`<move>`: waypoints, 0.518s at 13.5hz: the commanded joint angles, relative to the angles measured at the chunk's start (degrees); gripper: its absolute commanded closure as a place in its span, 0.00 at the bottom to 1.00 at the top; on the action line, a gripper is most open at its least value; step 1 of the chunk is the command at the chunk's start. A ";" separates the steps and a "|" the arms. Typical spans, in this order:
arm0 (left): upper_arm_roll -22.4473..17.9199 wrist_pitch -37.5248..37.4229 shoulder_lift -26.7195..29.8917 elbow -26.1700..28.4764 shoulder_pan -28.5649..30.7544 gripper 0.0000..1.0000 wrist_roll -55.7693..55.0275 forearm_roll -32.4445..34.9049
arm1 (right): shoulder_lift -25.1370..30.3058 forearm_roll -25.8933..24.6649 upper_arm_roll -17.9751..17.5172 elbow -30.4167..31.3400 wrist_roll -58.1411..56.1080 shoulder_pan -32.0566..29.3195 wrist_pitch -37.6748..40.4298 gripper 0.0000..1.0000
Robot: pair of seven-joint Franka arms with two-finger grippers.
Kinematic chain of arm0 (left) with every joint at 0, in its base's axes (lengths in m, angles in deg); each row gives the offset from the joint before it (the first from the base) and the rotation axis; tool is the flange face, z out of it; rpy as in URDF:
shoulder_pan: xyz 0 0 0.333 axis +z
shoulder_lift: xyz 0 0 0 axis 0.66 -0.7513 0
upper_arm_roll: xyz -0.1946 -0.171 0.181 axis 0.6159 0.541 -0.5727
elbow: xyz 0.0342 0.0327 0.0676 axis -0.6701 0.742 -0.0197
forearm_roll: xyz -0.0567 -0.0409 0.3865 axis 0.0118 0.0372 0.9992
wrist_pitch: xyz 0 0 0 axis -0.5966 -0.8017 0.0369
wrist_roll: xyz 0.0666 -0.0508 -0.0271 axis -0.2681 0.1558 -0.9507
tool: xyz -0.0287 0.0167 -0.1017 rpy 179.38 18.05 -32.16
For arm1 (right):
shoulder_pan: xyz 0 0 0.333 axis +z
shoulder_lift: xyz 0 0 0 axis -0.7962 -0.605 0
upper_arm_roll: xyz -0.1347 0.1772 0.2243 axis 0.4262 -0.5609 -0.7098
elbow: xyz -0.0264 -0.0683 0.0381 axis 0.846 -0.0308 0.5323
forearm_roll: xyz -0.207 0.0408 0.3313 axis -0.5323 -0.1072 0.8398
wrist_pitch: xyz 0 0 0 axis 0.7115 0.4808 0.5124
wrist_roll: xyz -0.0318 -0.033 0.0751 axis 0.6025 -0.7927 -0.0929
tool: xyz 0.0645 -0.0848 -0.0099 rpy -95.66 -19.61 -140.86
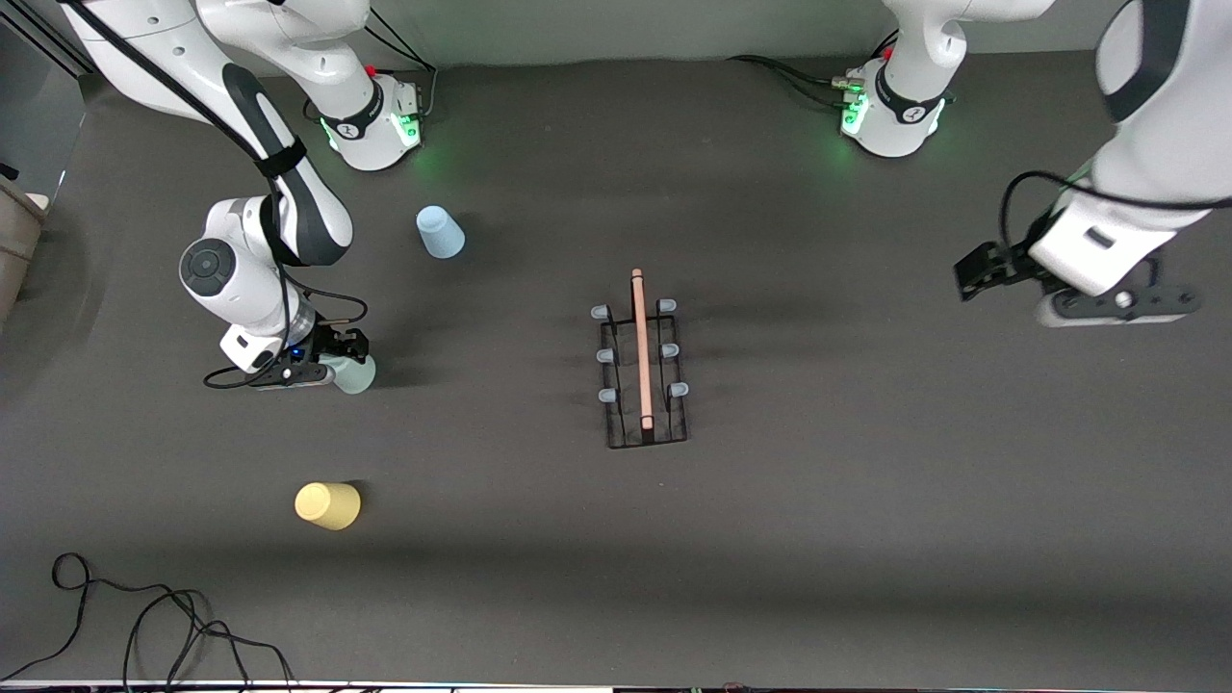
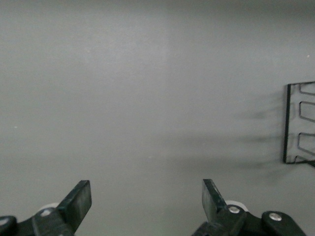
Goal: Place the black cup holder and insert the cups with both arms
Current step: 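Grasp the pale green cup with the right gripper and lift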
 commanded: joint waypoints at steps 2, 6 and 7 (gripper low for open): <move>-0.10 -0.21 2.98 2.14 2.28 0.01 4.56 0.36 | 8.69 -0.26 -0.03 -2.51 2.67 0.55 7.04 0.90; -2.73 -0.29 2.89 2.14 2.45 0.01 8.25 0.36 | 13.12 -0.08 0.06 -22.50 4.00 0.37 41.01 0.91; -2.91 -0.29 2.89 2.14 2.45 0.01 8.61 0.36 | 13.03 -0.08 0.06 -27.26 6.52 0.37 47.46 0.92</move>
